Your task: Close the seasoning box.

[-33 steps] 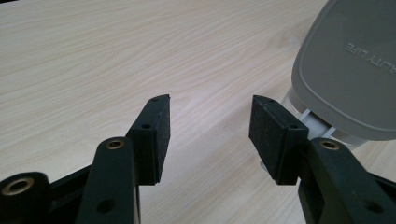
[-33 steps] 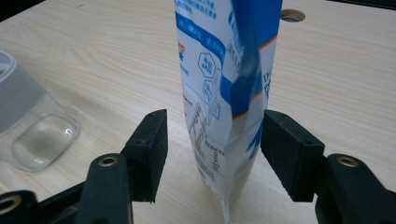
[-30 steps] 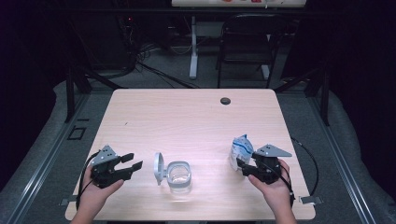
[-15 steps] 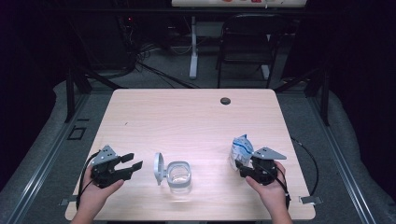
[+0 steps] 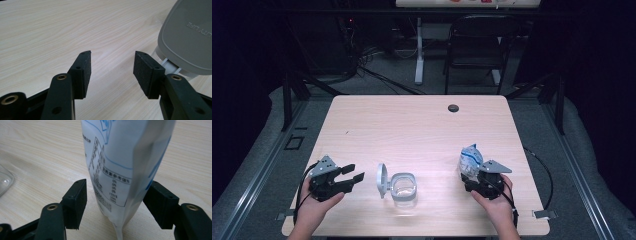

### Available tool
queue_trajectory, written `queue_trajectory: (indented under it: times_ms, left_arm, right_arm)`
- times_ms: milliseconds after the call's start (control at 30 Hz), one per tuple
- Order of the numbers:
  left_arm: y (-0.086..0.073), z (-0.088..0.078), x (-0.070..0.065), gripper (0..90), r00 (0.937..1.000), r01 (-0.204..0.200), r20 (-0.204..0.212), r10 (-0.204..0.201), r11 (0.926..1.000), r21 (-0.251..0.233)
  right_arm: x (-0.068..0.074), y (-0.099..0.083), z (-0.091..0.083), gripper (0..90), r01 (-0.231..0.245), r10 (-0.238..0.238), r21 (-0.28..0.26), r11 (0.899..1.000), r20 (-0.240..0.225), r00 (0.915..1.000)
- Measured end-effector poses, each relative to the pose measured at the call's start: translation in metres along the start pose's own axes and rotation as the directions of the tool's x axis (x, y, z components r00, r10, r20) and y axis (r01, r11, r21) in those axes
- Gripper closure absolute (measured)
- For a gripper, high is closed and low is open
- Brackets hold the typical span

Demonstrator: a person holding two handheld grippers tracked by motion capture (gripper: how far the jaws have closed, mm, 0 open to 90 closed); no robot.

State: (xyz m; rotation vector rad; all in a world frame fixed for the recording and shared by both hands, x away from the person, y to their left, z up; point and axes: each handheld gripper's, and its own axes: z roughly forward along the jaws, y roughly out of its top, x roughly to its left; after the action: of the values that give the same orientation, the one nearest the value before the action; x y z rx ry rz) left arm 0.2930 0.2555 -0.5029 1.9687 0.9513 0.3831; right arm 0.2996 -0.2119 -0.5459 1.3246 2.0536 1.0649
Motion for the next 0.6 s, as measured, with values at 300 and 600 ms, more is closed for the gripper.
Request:
queue_trajectory:
  times_ms: [300, 600]
  left_arm:
    - [-0.0004, -0.0002, 0.0008, 49.2, 1.0000, 0.000, 0.002, 0.000, 1.0000, 0.000]
    - [-0.0007, -0.0003, 0.0014, 49.2, 1.0000, 0.006, -0.002, -0.006, 1.0000, -0.007]
  right_arm:
    - [-0.0003, -0.0037, 0.0052, 36.3, -0.016, 0.016, 0.003, 1.000, -0.007, 0.9999]
    - [0.0001, -0.0063, 0.0088, 35.6, -0.026, 0.026, -0.007, 1.000, -0.002, 0.9996]
